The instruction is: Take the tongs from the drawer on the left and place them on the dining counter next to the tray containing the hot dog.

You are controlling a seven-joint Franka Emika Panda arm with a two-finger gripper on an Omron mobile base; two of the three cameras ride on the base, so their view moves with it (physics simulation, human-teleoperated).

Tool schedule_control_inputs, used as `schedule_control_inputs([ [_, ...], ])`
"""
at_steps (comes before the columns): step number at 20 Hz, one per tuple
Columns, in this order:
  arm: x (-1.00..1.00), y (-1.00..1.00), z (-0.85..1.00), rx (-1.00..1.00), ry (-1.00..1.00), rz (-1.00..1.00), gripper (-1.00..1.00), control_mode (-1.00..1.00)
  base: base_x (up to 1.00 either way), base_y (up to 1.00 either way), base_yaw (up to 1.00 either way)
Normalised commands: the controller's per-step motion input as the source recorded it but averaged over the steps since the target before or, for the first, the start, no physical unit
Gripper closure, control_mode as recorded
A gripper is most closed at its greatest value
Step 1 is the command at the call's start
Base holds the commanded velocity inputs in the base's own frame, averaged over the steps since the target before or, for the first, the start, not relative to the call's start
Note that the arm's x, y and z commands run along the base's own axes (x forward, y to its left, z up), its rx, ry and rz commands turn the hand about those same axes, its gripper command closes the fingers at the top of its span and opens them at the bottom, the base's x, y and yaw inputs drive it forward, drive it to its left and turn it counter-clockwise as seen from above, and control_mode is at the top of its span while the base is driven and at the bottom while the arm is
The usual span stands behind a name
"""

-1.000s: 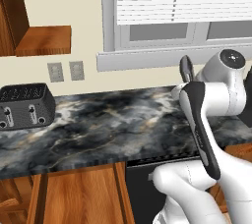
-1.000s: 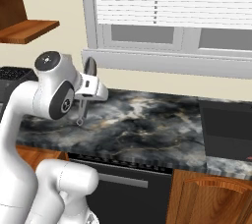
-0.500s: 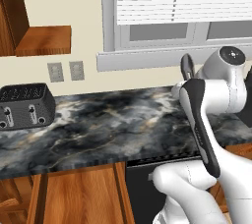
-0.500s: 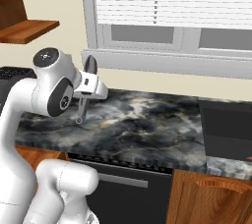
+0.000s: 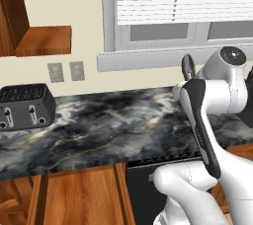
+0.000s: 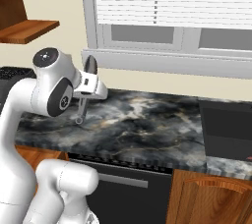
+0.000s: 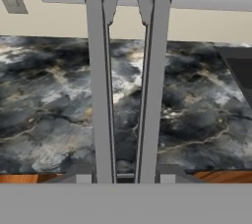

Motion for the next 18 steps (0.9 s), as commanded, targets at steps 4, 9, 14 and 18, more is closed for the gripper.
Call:
schedule_control_inputs([
  [4, 0.00, 0.00, 0.00, 0.00, 0.00, 0.00, 1.00, 1.00, 0.00, 0.00, 0.00],
  [9, 0.00, 0.00, 0.00, 0.00, 0.00, 0.00, 1.00, 1.00, -0.26, -0.06, -0.10],
  [14, 0.00, 0.00, 0.00, 0.00, 0.00, 0.00, 1.00, 1.00, -0.59, -0.15, -0.13],
  [18, 0.00, 0.00, 0.00, 0.00, 0.00, 0.00, 1.00, 1.00, -0.37, -0.32, -0.25],
])
